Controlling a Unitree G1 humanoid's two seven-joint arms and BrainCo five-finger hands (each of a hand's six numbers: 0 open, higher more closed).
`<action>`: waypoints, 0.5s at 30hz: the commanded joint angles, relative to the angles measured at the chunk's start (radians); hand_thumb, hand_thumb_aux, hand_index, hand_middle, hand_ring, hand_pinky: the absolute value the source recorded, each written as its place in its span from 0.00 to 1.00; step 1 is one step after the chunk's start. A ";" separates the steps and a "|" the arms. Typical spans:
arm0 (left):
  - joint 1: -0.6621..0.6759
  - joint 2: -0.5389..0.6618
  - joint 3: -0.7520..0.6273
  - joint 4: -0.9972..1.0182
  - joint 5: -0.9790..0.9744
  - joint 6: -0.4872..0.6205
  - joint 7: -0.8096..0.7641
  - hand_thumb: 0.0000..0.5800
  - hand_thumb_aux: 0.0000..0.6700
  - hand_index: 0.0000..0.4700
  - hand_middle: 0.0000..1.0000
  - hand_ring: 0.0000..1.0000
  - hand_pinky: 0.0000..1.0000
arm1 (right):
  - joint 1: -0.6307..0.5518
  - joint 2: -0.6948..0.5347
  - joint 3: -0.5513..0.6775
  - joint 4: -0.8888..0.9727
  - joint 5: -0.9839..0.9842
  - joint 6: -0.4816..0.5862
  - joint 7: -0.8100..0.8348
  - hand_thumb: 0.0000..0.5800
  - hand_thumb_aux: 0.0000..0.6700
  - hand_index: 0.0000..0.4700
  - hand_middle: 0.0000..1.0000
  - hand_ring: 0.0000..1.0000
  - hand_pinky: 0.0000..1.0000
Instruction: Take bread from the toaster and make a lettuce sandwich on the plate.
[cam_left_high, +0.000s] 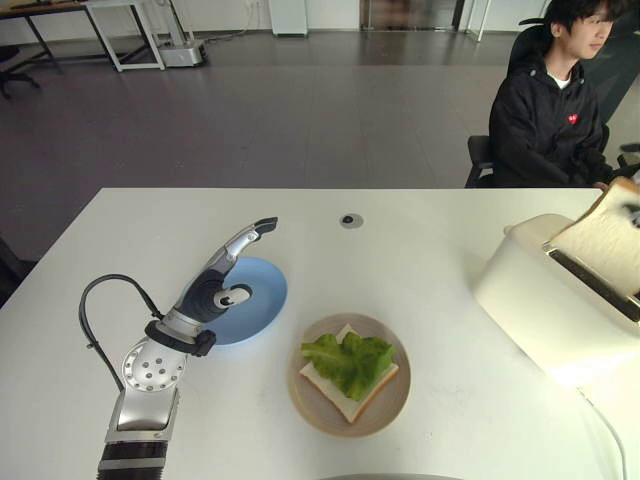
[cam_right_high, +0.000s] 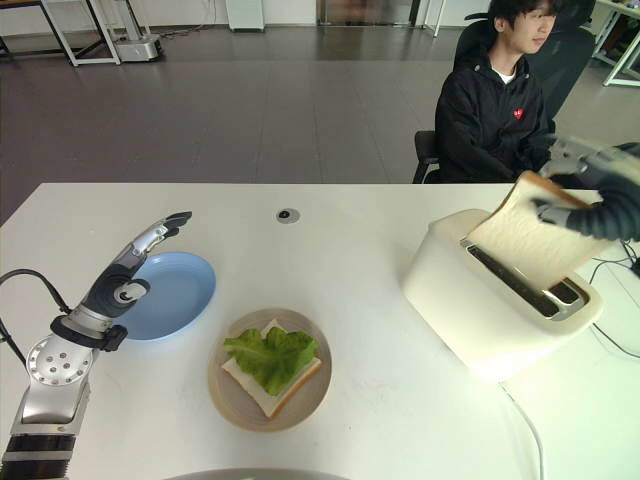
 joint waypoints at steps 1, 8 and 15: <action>0.014 0.011 0.017 -0.009 -0.005 0.001 -0.005 0.00 0.00 0.00 0.00 0.00 0.00 | -0.038 -0.028 -0.030 0.006 0.054 0.006 0.032 1.00 1.00 1.00 0.00 0.00 0.00; 0.030 0.005 0.026 -0.024 -0.002 -0.005 0.002 0.00 0.00 0.00 0.00 0.00 0.00 | -0.116 0.053 0.065 -0.176 0.341 0.058 0.140 1.00 1.00 1.00 0.00 0.00 0.00; 0.033 0.016 0.029 -0.026 -0.015 -0.048 -0.014 0.00 0.00 0.00 0.00 0.00 0.00 | -0.160 0.195 0.326 -0.439 0.554 0.241 0.219 1.00 1.00 1.00 0.00 0.00 0.00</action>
